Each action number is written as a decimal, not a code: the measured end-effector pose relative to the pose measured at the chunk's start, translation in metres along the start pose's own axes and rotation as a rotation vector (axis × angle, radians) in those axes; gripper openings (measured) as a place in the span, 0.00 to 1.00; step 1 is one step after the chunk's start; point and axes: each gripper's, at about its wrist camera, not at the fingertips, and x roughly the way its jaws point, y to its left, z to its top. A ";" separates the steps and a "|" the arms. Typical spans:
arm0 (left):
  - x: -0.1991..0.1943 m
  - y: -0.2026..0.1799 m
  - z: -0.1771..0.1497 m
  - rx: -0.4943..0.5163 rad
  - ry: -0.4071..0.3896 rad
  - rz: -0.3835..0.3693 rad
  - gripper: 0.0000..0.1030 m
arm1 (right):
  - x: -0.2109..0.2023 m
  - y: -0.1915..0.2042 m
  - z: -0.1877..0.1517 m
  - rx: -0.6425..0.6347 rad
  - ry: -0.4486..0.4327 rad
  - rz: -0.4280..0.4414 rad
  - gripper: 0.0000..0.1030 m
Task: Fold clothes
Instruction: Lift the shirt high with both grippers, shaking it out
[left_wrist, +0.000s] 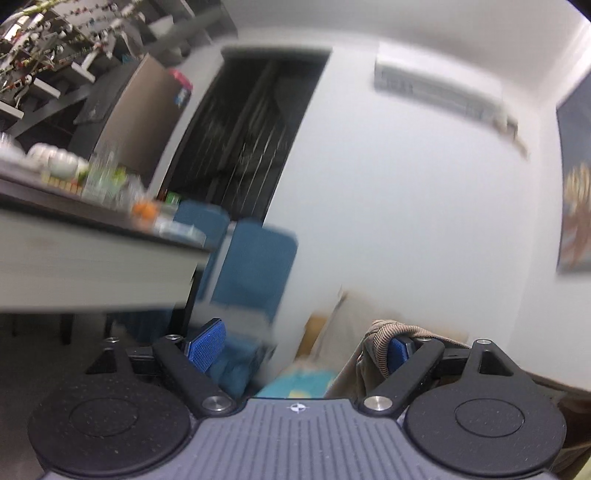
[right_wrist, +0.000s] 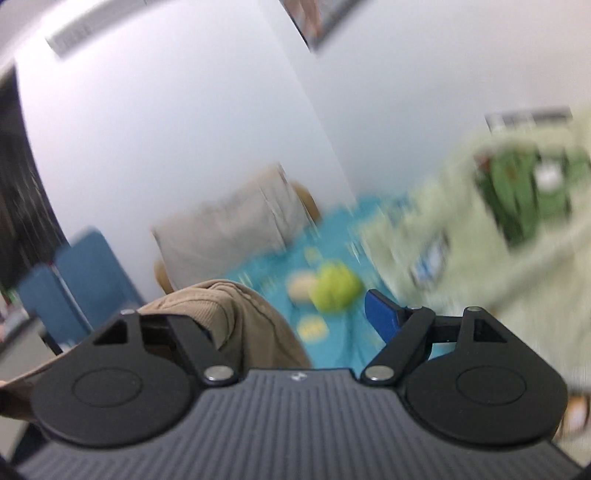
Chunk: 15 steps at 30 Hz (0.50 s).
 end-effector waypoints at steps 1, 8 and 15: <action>-0.005 -0.005 0.021 -0.007 -0.031 -0.011 0.86 | -0.007 0.008 0.017 -0.005 -0.028 0.020 0.77; -0.063 -0.045 0.171 0.060 -0.251 -0.099 0.86 | -0.089 0.045 0.128 -0.011 -0.235 0.131 0.78; -0.117 -0.077 0.269 0.178 -0.318 -0.086 0.89 | -0.170 0.067 0.221 0.019 -0.336 0.217 0.85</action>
